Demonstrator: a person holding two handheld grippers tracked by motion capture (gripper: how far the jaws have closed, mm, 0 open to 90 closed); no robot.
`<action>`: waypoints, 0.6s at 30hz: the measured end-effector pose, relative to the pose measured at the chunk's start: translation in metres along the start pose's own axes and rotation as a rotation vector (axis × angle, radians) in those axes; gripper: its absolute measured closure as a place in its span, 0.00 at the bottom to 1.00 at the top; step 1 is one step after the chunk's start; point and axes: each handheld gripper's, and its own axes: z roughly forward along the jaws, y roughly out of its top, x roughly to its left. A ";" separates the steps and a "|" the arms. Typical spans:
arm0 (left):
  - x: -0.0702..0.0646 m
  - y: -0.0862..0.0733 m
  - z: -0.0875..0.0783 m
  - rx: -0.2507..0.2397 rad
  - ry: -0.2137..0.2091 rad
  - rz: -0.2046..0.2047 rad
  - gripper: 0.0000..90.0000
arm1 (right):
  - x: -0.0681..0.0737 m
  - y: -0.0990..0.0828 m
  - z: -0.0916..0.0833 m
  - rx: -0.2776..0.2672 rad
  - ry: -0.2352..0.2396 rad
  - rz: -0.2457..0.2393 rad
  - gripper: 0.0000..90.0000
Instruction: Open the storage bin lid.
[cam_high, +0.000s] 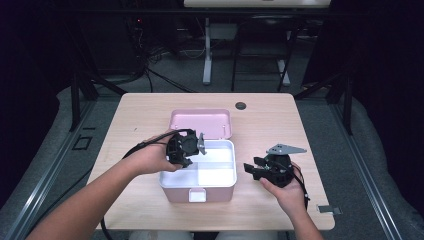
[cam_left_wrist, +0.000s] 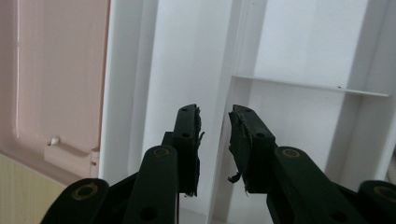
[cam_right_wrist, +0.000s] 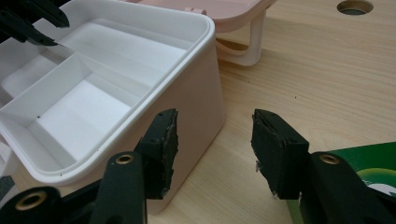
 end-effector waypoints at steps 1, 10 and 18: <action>-0.001 0.001 0.002 -0.001 -0.002 0.002 0.80 | 0.000 0.000 0.000 0.000 0.003 -0.003 0.56; -0.005 0.011 0.013 0.036 -0.009 0.050 0.85 | 0.001 0.000 0.000 -0.004 0.007 -0.013 0.57; -0.008 0.015 0.022 0.057 -0.012 0.073 0.90 | 0.001 -0.001 0.002 -0.002 0.011 -0.003 0.57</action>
